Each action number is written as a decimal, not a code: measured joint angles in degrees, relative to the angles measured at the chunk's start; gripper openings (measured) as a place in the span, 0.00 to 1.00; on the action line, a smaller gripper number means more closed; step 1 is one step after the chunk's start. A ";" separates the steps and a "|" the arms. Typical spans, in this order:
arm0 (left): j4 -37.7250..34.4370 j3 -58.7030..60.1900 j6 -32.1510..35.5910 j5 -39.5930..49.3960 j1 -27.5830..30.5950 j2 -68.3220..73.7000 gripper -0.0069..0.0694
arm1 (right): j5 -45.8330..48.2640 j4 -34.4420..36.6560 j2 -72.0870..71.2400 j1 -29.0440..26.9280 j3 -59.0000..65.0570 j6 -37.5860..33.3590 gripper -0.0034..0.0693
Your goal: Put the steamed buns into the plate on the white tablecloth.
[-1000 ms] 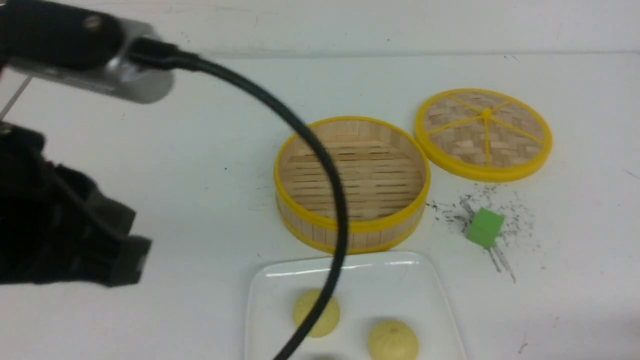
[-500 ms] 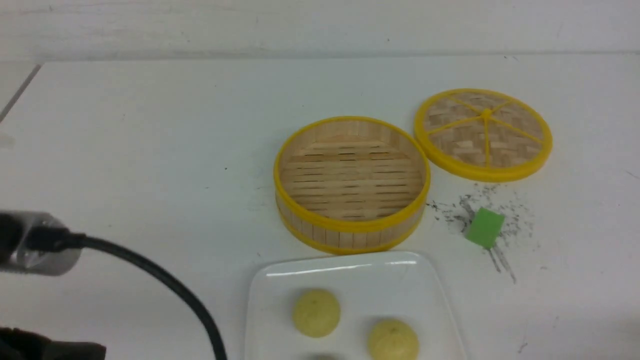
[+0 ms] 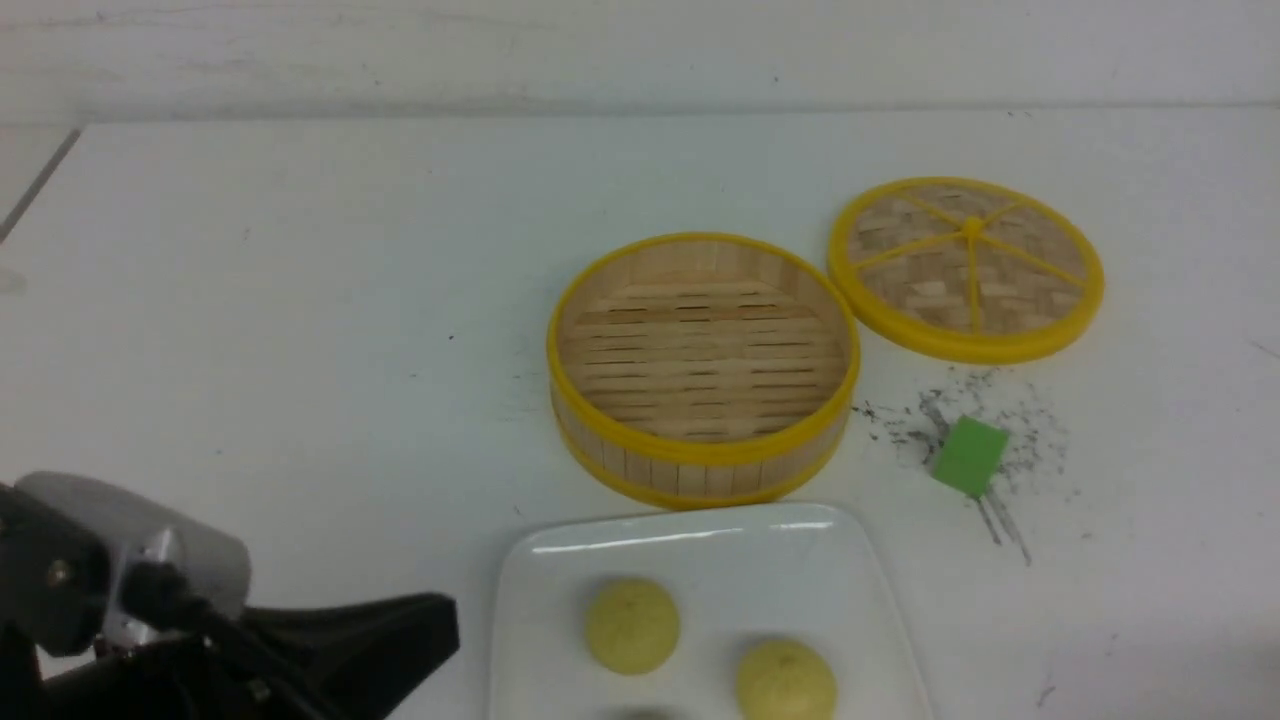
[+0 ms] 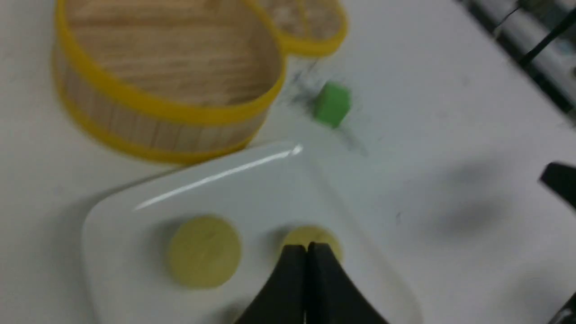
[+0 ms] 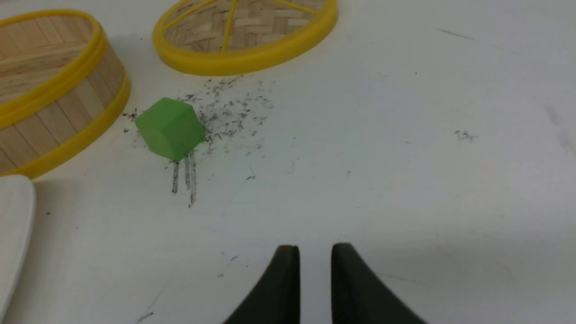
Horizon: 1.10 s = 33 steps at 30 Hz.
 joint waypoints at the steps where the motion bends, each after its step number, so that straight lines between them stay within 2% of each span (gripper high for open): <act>1: 0.15 0.00 0.00 0.00 0.00 0.00 0.12 | 0.00 0.00 0.00 0.00 0.00 0.00 0.22; 3: 1.45 0.00 0.00 -4.57 0.00 0.00 0.12 | 0.00 0.00 0.00 0.00 0.00 0.00 0.23; 6: 1.88 0.05 0.00 -6.13 0.00 0.00 0.12 | 0.00 0.00 0.00 0.00 0.00 0.00 0.23; 21: 2.09 0.23 0.70 -1.13 0.00 0.00 0.13 | 0.03 0.00 0.00 0.00 0.00 0.04 0.26; 24: -1.27 0.77 6.99 1.22 2.24 -1.22 0.14 | 0.03 0.00 0.00 0.00 0.00 0.04 0.26; 25: -1.66 0.87 6.99 1.34 2.56 -1.39 0.14 | 0.03 0.00 0.00 0.00 0.00 0.04 0.26; 26: -5.50 2.05 12.45 2.02 5.75 -3.09 0.14 | 0.03 0.00 0.00 0.00 0.00 0.04 0.27; 28: -9.06 3.96 18.83 2.12 11.09 -5.67 0.14 | 0.03 0.00 0.00 0.00 0.00 0.04 0.27; 30: -10.58 5.35 22.61 2.12 14.14 -7.38 0.14 | 0.03 0.00 0.00 0.00 0.00 0.04 0.27; 32: -14.13 10.33 32.67 2.12 24.24 -13.35 0.14 | 0.03 0.00 0.00 0.00 0.00 0.04 0.28; 33: -14.34 10.67 33.24 2.12 24.24 -13.35 0.14 | 0.03 0.00 0.00 0.00 0.00 0.04 0.28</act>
